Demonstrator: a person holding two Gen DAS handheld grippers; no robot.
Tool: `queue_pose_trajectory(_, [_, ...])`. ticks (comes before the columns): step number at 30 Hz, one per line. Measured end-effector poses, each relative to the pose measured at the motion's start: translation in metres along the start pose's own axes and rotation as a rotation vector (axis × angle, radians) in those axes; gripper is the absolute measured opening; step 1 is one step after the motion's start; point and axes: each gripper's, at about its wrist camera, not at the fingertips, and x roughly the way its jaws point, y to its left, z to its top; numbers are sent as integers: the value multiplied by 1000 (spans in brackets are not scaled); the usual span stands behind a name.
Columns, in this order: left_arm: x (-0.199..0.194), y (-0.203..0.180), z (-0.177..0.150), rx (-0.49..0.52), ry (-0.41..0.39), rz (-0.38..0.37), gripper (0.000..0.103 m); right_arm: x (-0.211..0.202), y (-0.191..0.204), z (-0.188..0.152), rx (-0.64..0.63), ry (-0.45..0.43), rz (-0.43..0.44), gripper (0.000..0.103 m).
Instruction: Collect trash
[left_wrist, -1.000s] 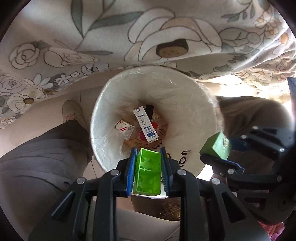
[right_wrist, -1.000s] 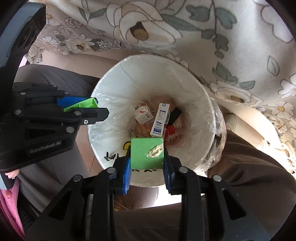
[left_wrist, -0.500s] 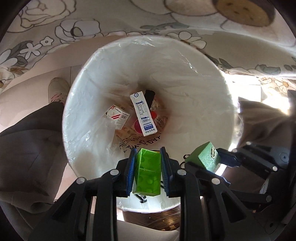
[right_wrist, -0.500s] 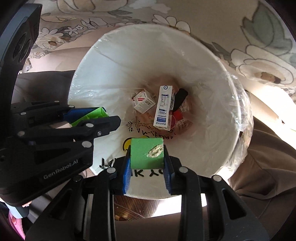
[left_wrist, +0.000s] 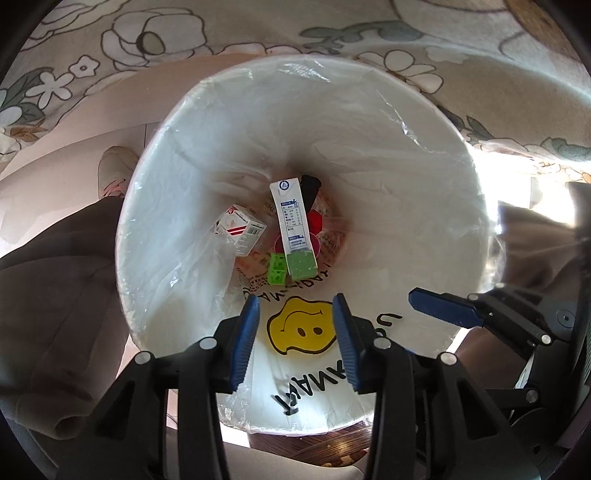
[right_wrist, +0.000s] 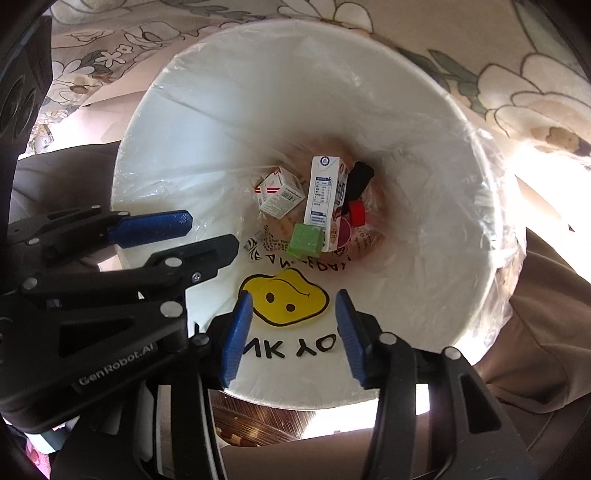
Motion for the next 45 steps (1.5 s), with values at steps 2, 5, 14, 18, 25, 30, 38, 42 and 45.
queue_pose_trajectory(2, [-1,0,0,1,-4,4,43,-2,0,-1,-2,-5,0,48])
queue_pose_trajectory(5, [-3,-1,-1,7,-11,11,43,-3,0,-1,-7,-14,-4,48])
queue_pose_trajectory(14, [-32,-1,-15,23,-82,15,43,-23,16,-14,-81,-86,-54,48])
queue_pose_trajectory(18, [-60,-3,-25,54,-161,37,43,-44,26,-27,-125,-138,-65,48])
queue_pose_trajectory(25, [-120,-9,-55,88,-331,97,43,-98,43,-55,-203,-267,-95,48])
queue_pose_trajectory(30, [-164,-13,-78,105,-436,114,45,-143,53,-76,-233,-377,-118,48])
queue_pose_trajectory(38, [-219,-34,-113,137,-618,206,49,-206,69,-117,-272,-548,-202,48])
queue_pose_trajectory(42, [-245,-44,-132,151,-696,221,57,-235,73,-141,-269,-624,-234,48])
queue_pose_trajectory(45, [-263,-55,-149,165,-758,237,68,-254,74,-159,-264,-690,-258,48])
